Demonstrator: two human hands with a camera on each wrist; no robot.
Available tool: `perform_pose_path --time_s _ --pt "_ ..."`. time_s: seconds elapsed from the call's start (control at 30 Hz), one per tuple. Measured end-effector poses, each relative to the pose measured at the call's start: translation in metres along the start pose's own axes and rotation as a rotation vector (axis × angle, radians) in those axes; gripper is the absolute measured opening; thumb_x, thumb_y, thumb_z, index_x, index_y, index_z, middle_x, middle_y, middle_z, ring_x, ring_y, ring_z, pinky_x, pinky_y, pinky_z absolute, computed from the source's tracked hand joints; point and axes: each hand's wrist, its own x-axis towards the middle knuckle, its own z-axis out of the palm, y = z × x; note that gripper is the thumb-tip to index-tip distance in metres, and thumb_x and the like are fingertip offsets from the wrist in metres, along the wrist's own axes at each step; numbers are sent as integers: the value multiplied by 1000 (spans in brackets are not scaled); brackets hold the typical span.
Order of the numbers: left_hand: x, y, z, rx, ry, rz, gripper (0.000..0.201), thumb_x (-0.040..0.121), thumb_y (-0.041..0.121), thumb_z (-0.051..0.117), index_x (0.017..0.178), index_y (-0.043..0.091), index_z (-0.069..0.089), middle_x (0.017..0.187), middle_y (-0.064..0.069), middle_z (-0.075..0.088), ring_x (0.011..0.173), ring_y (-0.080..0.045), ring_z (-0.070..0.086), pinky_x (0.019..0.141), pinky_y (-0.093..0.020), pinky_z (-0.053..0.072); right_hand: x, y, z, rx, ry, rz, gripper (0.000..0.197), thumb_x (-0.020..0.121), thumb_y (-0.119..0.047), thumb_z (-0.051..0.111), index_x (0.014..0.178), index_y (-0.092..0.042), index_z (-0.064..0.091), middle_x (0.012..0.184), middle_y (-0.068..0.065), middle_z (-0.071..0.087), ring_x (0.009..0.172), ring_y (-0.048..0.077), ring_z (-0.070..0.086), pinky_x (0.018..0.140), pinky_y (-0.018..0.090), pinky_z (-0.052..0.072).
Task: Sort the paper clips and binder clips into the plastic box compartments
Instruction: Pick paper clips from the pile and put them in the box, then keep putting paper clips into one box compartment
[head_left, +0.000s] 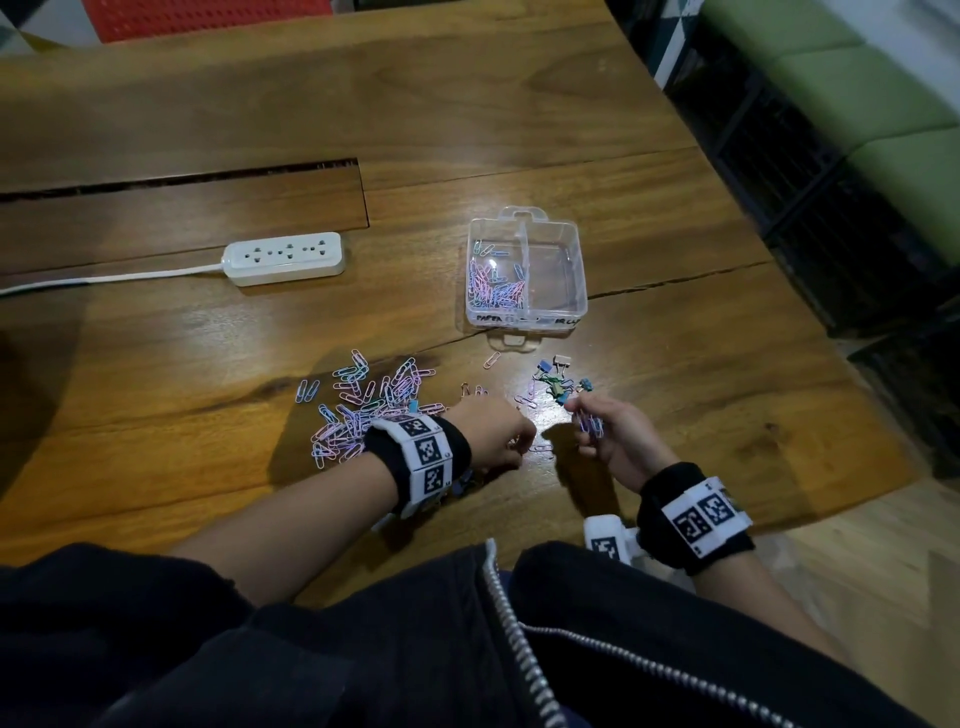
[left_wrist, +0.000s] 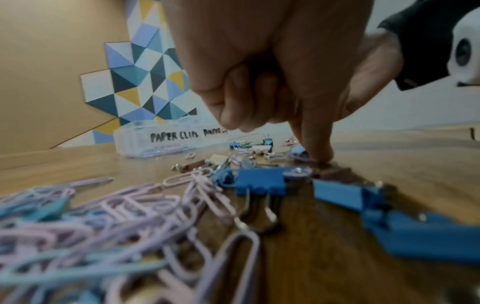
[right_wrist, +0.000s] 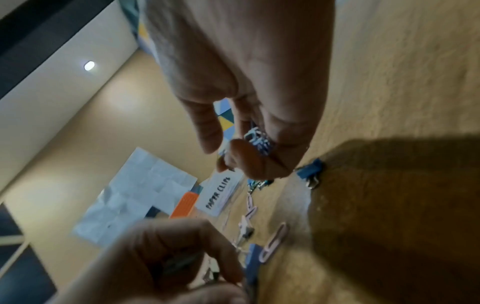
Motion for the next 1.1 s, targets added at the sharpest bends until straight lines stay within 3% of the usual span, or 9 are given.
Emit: perform_pose_path --time_s 0.1,0.23,0.4,0.53,0.63,0.73,0.9,1.0,1.1 --pt "1 4 0 107 2 21 23 92 23 50 110 12 60 103 -5 66 98 -20 62 75 -24 46 1 7 6 -388 22 -80 13 83 -14 59 72 -13 53 71 0 53 55 8 49 51 16 40" --pt "-1 5 -1 202 22 1 28 92 31 50 107 9 58 105 -8 64 98 -26 62 76 -33 49 10 22 12 -827 119 -223 22 76 -12 68 68 -21 50 77 -6 57 81 14 56 79 28 44" --pt "-2 2 0 149 -1 -164 37 87 43 54 101 10 60 102 -7 65 95 -23 62 72 -31 47 6 29 19 -1384 175 -383 15 82 -29 61 91 -17 57 95 1 57 89 20 54 76 30 42" --pt "-1 3 3 116 -11 -232 35 87 42 54 99 9 61 99 -5 66 93 -23 62 75 -33 50 9 32 19 -1556 103 -426 11 89 -23 50 92 -14 54 99 6 58 92 24 55 71 29 35" --pt "-3 4 4 189 4 -191 32 90 37 47 93 10 61 86 -3 63 80 -21 61 68 -32 52 12 31 16 -1691 35 -472 10 90 -16 46 94 -11 53 101 7 58 93 23 56 70 27 38" --pt "-5 4 7 210 -4 -121 30 91 30 39 89 9 60 78 -1 55 68 -17 54 62 -27 53 21 11 13 -1500 6 -387 11 90 -14 45 89 -8 55 93 7 55 86 21 53 75 30 44" --pt "-9 -2 -2 136 92 -174 30 94 30 34 90 10 56 76 0 49 67 -17 49 57 -26 43 35 -49 24 -929 -31 -252 21 92 -19 45 71 -17 45 71 0 48 55 11 39 51 22 35" --pt "-3 -16 -19 -317 167 -388 24 95 28 37 79 15 49 68 4 46 61 -13 44 55 -21 37 40 -82 35 -754 -34 -209 16 91 -12 46 75 -12 48 70 1 49 53 10 42 43 15 40" --pt "16 -38 -49 -1005 214 -564 33 97 24 35 66 16 44 61 5 38 47 -9 30 36 -14 28 56 -105 48 -677 14 -245 17 88 -8 52 71 -7 51 65 5 52 52 11 49 41 14 44"
